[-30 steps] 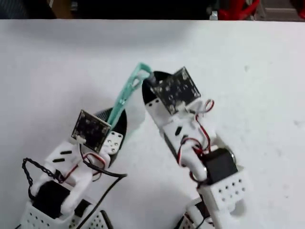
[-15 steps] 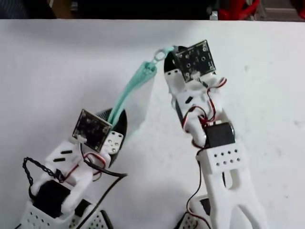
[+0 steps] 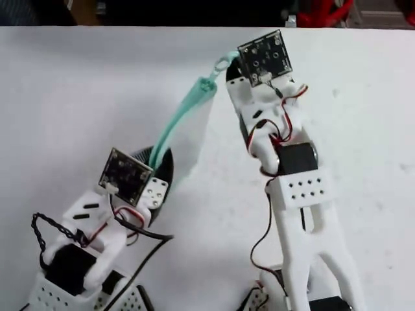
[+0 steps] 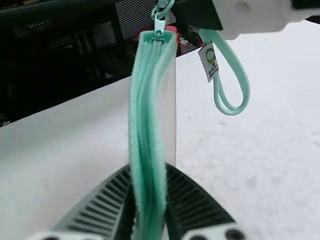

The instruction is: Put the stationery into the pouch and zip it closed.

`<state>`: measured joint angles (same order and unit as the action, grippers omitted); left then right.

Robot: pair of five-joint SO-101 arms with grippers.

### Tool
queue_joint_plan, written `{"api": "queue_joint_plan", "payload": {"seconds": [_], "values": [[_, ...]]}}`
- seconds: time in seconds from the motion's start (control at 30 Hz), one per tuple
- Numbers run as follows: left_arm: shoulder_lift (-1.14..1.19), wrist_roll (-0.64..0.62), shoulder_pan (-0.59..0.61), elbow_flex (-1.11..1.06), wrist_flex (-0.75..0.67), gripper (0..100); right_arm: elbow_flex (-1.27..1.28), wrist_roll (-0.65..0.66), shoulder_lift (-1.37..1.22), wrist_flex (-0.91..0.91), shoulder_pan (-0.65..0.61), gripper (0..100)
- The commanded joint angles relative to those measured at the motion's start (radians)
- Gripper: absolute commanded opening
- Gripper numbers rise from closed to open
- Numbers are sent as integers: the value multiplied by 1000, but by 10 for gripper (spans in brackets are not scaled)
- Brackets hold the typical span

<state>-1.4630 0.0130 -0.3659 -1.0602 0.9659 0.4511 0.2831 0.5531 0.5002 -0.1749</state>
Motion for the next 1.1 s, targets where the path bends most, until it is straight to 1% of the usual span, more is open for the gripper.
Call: {"api": "queue_joint_plan", "payload": {"seconds": [0.0,0.07,0.13,0.17,0.23,0.33,0.47,0.53,0.6,0.63,0.8,0.93,1.0,1.07], "values": [[-4,11,2,3,25,21,-91,-17,119,99,47,49],[-4,11,2,3,21,22,-91,-35,179,208,2,164],[-4,11,1,3,20,22,-91,-101,226,311,-31,279],[-4,11,1,3,20,22,-92,-133,248,360,-47,305],[-4,11,2,2,20,22,-132,-215,280,484,-71,296],[-4,11,2,2,21,22,-285,-382,292,734,-133,269],[-4,11,2,2,26,22,-514,-477,196,969,-328,299],[-4,11,2,0,26,23,-609,-597,105,1040,-398,309],[-4,11,2,-3,28,23,-690,-738,25,1072,-410,311],[-4,11,2,-11,28,23,-723,-776,-10,1079,-409,311],[-4,11,-4,-32,20,23,-819,-804,-134,1107,-423,309],[-4,11,-4,-28,20,23,-902,-878,-202,1063,-490,308],[-4,11,-4,-26,20,23,-936,-890,-252,1013,-533,308],[-4,11,-4,-26,20,23,-951,-910,-317,964,-541,308]]}}
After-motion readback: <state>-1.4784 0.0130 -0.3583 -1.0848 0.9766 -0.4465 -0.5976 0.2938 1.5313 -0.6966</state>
